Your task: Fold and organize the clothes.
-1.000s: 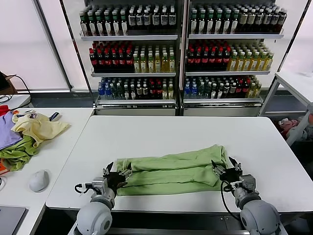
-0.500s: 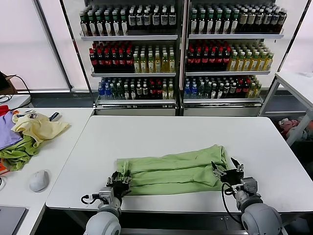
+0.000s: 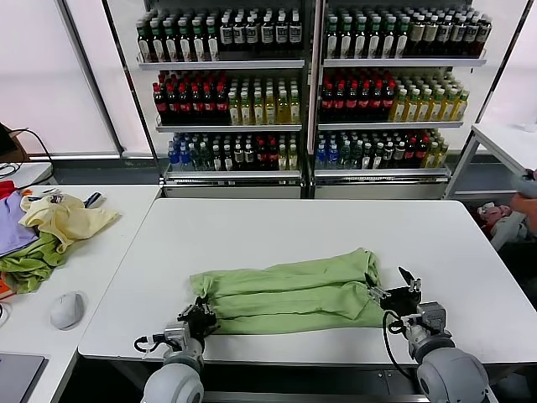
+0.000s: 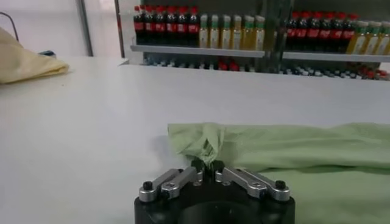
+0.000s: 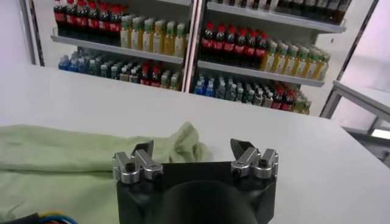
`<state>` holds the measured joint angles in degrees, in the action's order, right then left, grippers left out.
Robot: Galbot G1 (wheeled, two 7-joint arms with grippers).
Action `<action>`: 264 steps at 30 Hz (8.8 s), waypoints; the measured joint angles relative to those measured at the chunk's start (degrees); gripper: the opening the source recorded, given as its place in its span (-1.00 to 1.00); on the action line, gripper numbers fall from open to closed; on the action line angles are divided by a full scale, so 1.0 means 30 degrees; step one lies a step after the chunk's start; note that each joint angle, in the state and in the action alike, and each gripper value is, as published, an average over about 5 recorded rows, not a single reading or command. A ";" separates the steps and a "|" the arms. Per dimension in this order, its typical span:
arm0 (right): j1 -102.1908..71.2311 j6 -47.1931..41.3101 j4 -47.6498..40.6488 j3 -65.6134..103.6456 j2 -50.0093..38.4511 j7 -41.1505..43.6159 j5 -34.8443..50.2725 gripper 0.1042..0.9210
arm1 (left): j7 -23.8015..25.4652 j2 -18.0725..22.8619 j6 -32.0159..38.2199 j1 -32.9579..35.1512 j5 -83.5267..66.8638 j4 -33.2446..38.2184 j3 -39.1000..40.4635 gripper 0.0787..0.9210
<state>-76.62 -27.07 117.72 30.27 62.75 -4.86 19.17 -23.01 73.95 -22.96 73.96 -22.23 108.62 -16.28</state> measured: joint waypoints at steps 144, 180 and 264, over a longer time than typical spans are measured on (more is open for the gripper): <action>-0.0467 0.0390 0.1058 0.0411 0.0167 0.0089 -0.0128 0.76 | 0.3137 -0.1187 -0.2078 -0.2996 -1.7264 -0.2275 -0.4255 -0.88; -0.0337 0.0812 0.1271 0.0787 0.0231 0.0237 0.0287 0.76 | 0.1417 -0.0569 -0.2506 -0.6983 -0.7858 -0.0797 0.1030 -0.88; 1.0131 0.1708 -1.0809 -0.5710 0.1383 0.0411 -0.2092 -0.82 | 0.1676 -0.0014 0.4676 -0.1695 0.3221 0.0613 0.1888 0.77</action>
<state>-46.23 -21.94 85.29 13.14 66.90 -3.62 12.90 -17.98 73.91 -8.93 68.88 -12.57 110.46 -10.61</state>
